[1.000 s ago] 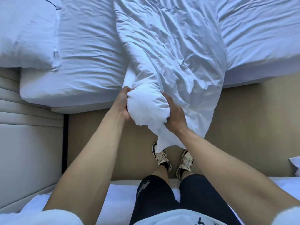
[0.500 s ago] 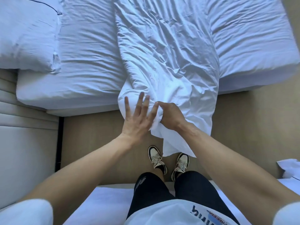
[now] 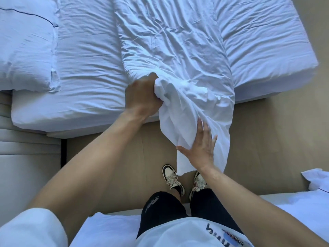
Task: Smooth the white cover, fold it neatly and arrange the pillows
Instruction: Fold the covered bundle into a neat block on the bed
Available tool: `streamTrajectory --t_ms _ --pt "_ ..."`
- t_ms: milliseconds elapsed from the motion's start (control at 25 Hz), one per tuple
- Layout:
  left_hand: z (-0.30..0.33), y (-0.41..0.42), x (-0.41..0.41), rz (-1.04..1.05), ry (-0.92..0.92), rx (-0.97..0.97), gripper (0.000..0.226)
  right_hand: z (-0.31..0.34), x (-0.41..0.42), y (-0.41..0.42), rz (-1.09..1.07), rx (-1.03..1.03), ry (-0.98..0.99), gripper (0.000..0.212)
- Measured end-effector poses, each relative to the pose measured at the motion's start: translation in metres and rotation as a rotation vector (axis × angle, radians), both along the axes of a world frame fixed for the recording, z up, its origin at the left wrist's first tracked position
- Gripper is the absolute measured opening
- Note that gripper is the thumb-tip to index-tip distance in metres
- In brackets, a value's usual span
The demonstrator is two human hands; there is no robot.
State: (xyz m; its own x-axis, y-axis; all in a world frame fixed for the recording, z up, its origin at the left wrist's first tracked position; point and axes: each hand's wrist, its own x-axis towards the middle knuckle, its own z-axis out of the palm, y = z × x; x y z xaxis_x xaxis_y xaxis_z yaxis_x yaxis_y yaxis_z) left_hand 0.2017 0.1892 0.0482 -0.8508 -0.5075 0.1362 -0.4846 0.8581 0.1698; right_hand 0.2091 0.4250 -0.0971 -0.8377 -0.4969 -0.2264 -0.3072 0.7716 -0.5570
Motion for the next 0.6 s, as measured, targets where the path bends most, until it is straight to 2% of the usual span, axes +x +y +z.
streamTrajectory --t_ms 80,160,240,320,400,480,600 --pt "0.027 -0.016 -0.018 0.02 0.081 0.011 0.02 -0.003 -0.007 -0.006 -0.05 0.063 -0.042 0.14" --pt "0.04 -0.034 -0.032 0.053 0.139 0.044 0.021 -0.002 -0.013 -0.01 -0.075 0.033 -0.12 0.142" --pt "0.046 -0.055 -0.045 0.081 0.193 0.113 0.023 -0.001 -0.007 0.002 -0.006 -0.007 -0.145 0.146" --pt "0.051 -0.075 -0.062 0.12 0.222 0.16 0.021 -0.005 0.011 0.018 0.136 0.019 -0.088 0.148" --pt "0.056 -0.088 -0.082 0.147 0.231 0.185 0.02 -0.023 0.024 0.023 0.201 0.13 0.023 0.15" --pt "0.063 -0.093 -0.101 0.167 0.241 0.216 0.018 -0.044 0.011 -0.002 0.106 0.247 0.053 0.151" --pt "0.067 -0.108 -0.136 0.257 0.29 0.258 0.02 -0.061 -0.076 -0.081 -0.16 0.217 0.042 0.123"
